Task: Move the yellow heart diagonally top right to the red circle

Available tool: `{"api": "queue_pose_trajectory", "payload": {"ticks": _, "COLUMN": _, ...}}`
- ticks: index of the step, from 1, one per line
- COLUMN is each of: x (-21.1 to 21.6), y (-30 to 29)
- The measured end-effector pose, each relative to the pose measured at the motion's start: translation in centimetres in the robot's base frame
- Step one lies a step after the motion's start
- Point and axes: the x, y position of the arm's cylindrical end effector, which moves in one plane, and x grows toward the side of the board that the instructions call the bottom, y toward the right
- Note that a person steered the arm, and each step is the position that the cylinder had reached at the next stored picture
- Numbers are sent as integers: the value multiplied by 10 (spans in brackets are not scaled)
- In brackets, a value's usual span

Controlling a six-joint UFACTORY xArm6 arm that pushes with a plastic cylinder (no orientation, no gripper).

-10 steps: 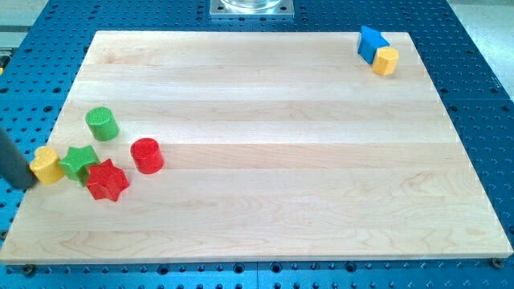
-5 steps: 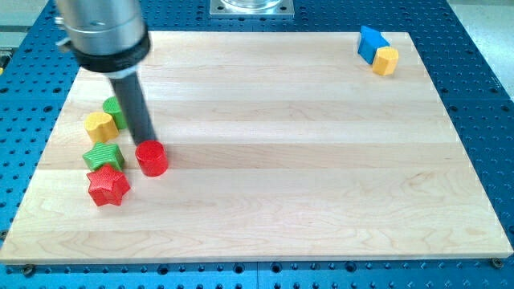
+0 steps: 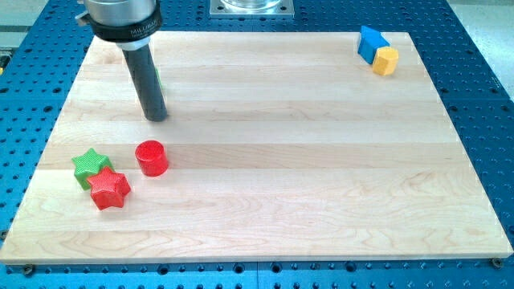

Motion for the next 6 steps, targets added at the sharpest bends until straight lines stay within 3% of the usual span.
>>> {"api": "queue_pose_trajectory", "payload": {"ticks": 1, "x": 13, "y": -27}}
{"api": "queue_pose_trajectory", "payload": {"ticks": 2, "x": -37, "y": 5}}
{"api": "queue_pose_trajectory", "payload": {"ticks": 3, "x": -46, "y": 101}}
{"api": "queue_pose_trajectory", "payload": {"ticks": 5, "x": -50, "y": 7}}
{"api": "queue_pose_trajectory", "payload": {"ticks": 6, "x": -72, "y": -14}}
